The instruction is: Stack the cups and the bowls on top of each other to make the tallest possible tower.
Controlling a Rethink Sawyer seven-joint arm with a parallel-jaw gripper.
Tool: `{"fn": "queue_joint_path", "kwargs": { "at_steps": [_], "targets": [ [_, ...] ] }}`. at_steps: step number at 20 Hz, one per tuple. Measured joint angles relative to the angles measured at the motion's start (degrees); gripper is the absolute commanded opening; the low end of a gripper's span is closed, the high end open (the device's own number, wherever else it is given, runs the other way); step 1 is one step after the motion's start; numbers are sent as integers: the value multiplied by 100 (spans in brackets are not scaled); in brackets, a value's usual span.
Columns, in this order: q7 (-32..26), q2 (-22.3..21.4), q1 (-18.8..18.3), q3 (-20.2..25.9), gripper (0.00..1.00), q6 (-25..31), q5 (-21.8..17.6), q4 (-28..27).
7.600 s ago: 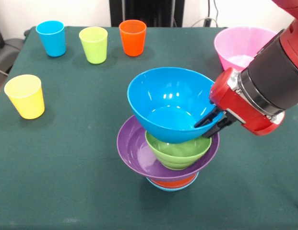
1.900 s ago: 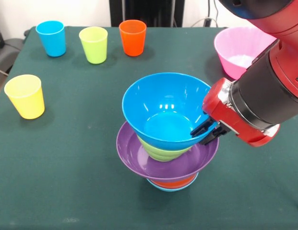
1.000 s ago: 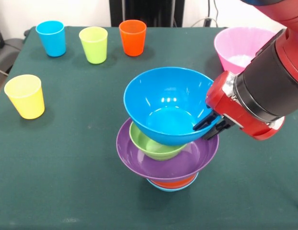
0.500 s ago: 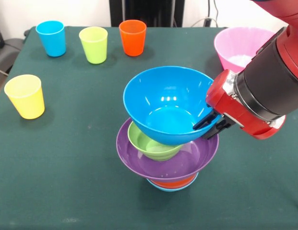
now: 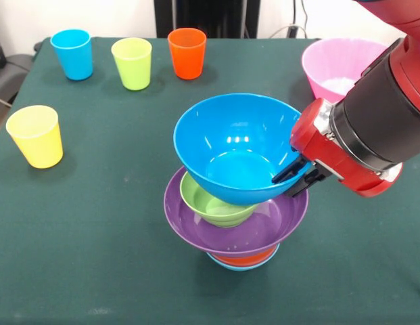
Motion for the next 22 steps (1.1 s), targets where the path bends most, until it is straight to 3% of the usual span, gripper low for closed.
{"fn": "queue_joint_path", "kwargs": {
  "at_steps": [22],
  "targets": [
    [0,-51,-16,-151,0,0,124,37]
  ]
}}
